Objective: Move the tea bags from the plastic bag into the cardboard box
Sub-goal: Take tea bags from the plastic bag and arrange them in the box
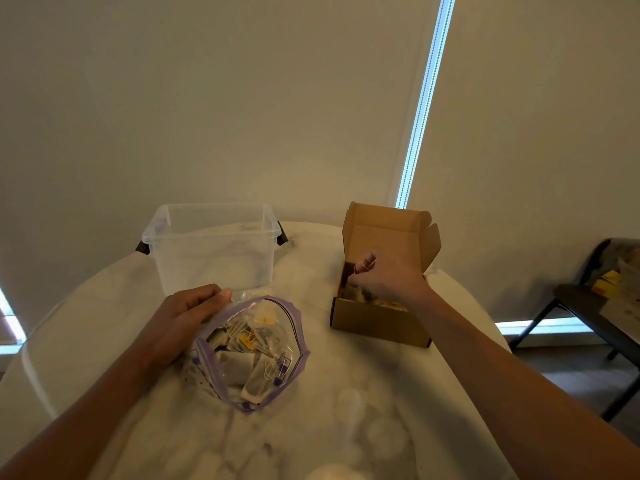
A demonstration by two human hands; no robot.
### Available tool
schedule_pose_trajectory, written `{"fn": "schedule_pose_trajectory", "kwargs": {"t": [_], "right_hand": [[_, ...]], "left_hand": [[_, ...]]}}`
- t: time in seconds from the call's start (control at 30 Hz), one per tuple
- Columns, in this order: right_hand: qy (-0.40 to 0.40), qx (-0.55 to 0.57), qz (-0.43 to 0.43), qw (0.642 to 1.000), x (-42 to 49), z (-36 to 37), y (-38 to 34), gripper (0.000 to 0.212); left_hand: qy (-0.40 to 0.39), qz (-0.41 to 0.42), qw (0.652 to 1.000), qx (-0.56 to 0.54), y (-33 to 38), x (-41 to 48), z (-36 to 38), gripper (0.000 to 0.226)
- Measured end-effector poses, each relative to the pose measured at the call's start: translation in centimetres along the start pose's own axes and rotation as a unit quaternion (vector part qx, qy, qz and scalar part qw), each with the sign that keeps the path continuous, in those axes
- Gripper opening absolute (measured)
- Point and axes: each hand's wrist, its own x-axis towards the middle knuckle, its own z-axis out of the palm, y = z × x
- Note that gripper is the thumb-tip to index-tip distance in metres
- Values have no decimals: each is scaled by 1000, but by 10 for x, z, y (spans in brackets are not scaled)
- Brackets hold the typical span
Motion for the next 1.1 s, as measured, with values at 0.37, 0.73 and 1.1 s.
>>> {"fn": "schedule_pose_trajectory", "kwargs": {"t": [0.37,0.73,1.1], "right_hand": [[37,62,-24,997,7,-2,-4,27],[43,-81,-67,994,20,12,0,17],[245,-149,-27,958,-38,-63,-20,22]], "left_hand": [[-1,4,1000,-4,0,1,1,44],[-1,2,1000,-15,-2,0,2,49],[-5,6,1000,-21,-3,-1,-2,50]]}}
